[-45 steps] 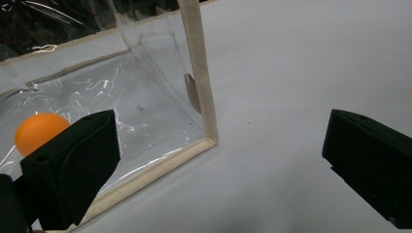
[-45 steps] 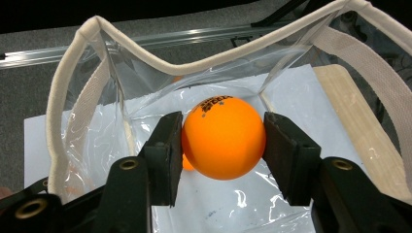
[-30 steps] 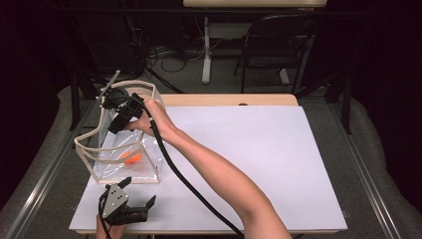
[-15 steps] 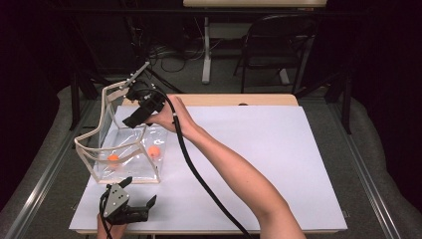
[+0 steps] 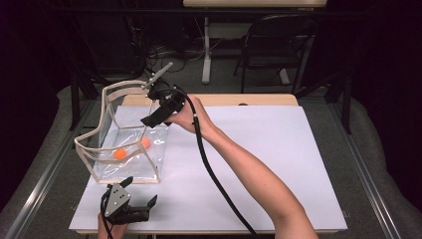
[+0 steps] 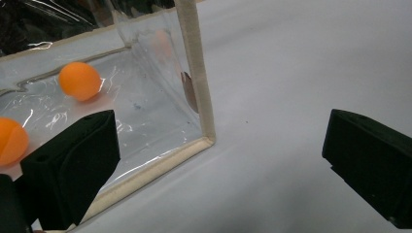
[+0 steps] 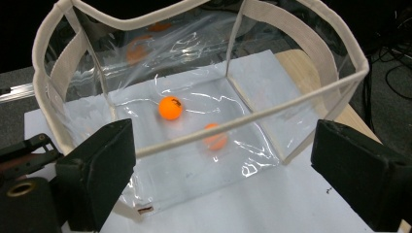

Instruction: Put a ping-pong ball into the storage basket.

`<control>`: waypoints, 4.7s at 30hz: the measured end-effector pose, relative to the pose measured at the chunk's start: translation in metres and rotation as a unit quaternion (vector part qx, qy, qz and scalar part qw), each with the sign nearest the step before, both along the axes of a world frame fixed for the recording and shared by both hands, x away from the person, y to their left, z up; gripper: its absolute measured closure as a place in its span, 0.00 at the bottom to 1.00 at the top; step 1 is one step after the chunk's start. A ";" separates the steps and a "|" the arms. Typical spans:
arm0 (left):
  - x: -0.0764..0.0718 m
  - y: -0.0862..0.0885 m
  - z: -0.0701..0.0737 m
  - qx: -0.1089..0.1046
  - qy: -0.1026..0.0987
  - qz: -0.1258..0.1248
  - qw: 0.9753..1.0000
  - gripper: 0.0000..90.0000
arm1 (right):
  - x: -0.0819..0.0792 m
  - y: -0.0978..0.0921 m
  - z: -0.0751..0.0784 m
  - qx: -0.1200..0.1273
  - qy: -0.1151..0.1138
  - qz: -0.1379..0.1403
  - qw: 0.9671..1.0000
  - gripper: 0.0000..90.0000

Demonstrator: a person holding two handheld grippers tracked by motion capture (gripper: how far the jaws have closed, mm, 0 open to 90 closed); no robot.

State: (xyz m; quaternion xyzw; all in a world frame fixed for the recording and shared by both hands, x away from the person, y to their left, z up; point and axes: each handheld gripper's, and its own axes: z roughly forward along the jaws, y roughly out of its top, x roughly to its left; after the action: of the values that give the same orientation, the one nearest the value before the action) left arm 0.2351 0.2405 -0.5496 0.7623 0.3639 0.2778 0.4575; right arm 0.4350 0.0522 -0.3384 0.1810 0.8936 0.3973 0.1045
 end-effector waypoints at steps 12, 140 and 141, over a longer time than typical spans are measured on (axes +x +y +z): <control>0.000 0.000 -0.001 -0.003 0.001 0.000 1.000 0.00 | -0.001 -0.030 -0.011 -0.004 -0.002 -0.015 1.000 0.06; 0.001 -0.004 -0.003 0.002 0.003 -0.003 1.000 0.00 | -0.160 -0.267 -0.190 0.011 -0.004 -0.149 0.989 0.03; 0.001 -0.004 -0.003 0.002 0.003 -0.003 1.000 0.00 | -0.160 -0.268 -0.190 0.012 -0.003 -0.150 0.989 0.03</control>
State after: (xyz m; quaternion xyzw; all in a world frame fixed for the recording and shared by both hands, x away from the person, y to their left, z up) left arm 0.2365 0.2367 -0.5526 0.7650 0.3623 0.2749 0.4559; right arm 0.2753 -0.2154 -0.5287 0.3131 0.8510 0.3886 0.1636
